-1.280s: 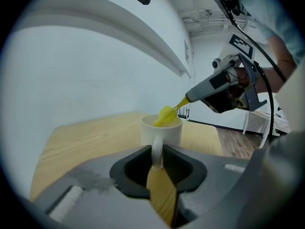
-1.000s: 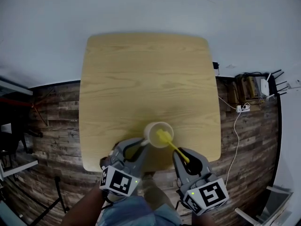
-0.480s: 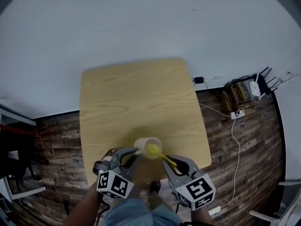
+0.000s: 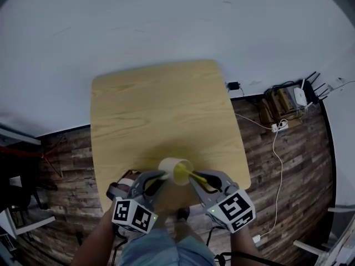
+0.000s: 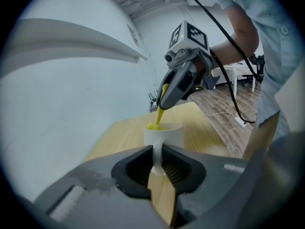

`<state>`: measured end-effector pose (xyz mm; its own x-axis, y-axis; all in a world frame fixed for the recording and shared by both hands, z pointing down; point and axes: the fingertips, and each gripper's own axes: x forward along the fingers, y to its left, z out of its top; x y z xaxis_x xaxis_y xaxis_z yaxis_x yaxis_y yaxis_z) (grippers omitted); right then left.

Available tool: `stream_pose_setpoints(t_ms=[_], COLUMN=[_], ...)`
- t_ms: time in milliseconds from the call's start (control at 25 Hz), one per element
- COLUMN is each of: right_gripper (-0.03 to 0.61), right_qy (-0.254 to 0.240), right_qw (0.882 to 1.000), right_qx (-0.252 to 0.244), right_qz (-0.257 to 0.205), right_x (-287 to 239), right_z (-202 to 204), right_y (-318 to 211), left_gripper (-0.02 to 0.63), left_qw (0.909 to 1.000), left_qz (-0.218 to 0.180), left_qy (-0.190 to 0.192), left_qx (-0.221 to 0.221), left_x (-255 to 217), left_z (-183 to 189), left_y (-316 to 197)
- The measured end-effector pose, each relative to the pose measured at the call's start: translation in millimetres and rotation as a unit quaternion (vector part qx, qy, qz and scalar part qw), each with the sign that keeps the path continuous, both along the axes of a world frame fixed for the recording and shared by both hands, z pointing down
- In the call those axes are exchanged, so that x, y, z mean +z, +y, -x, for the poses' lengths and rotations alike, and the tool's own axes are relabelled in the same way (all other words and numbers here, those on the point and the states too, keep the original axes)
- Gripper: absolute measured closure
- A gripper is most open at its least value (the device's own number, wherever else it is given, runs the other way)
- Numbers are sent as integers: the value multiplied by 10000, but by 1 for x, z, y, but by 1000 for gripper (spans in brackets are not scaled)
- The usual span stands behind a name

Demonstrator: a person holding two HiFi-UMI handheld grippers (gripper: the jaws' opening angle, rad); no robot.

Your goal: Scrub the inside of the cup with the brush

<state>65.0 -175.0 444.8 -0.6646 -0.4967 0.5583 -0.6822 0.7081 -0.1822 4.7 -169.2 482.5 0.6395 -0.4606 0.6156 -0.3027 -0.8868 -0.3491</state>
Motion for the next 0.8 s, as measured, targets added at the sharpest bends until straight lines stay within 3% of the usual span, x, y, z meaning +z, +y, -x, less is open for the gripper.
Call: stream_pose_setpoints(t_ms=[200, 520, 800], right_gripper=[538, 538, 538], right_qy=[320, 621, 5], right_qw=[9992, 9901, 9862], right_qx=[101, 125, 160], right_qz=[235, 1251, 1650], right_x=[18, 36, 34], right_z=[-5, -4, 15], right_y=[0, 12, 23], left_gripper=[538, 538, 538], left_qw=[9997, 9992, 9989], left_qz=[-201, -392, -418], left_qy=[-61, -92, -137], left_qx=[114, 50, 140], left_x=[-2, -2, 0], left_z=[0, -1, -6], left_y=[0, -2, -1])
